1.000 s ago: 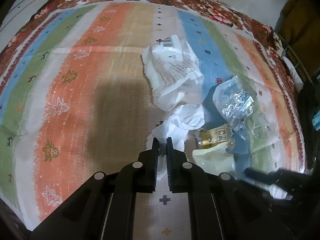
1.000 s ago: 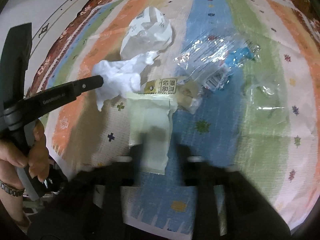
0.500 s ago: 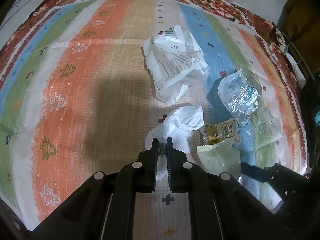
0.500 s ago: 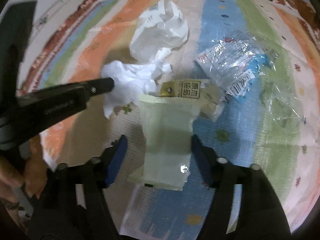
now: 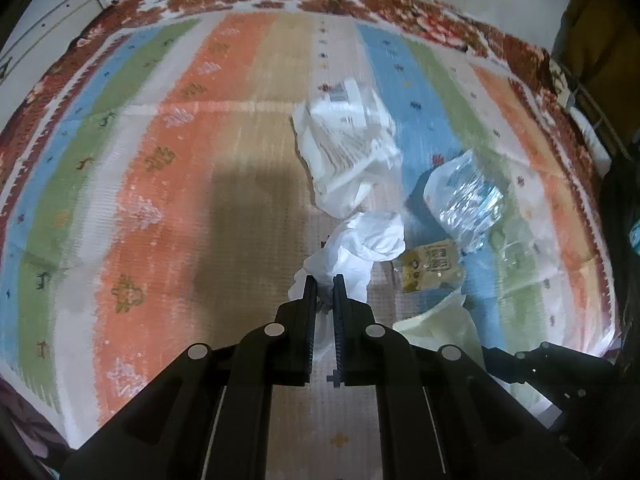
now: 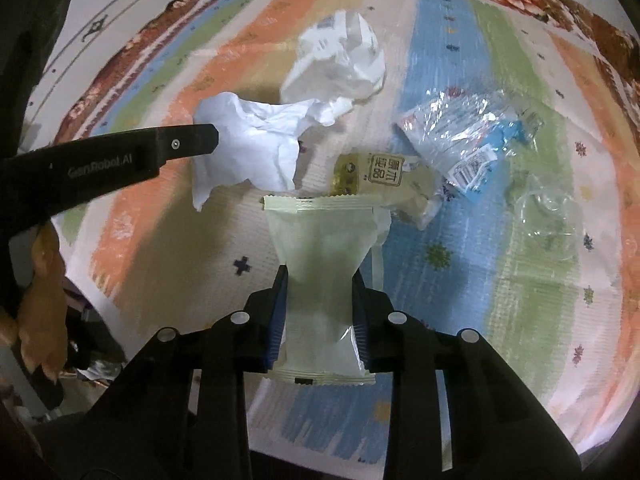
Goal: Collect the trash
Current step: 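Carry the wipe packet and tissue back over the black bin with both tools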
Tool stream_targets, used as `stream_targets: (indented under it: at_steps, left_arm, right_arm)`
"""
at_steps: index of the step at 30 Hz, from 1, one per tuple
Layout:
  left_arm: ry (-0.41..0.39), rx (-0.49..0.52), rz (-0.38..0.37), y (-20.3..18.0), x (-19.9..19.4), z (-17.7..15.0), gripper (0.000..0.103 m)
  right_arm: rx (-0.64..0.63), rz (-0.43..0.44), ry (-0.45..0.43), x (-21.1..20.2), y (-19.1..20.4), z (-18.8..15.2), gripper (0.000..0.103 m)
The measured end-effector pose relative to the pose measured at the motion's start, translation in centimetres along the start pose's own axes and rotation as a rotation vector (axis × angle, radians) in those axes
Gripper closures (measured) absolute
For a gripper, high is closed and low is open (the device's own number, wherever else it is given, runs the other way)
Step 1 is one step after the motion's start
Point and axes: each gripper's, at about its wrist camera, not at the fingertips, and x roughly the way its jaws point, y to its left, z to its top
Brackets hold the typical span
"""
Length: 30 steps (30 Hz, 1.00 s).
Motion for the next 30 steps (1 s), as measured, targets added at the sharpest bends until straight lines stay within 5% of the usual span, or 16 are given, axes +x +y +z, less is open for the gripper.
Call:
stream_targets:
  at_steps: [11, 25, 30]
  left_arm:
    - [-0.047, -0.089, -0.077, -0.7, -5.6, -1.7, 0.096]
    - [-0.147, 0.083, -0.062, -5.5, -11.9, -7.2, 0.096]
    - [-0.171, 0.107, -0.111, -6.6, -14.0, -9.2, 0.096]
  right_arm:
    - [0.014, 0.019, -0.103, -7.4, -1.0, -1.3, 0.076]
    - [0.032, 0.019, -0.164, -15.0, -2.9, -7.5, 0.076]
    - [0.076, 0.014, -0.149, -16.4, -4.3, -10.5, 0.076]
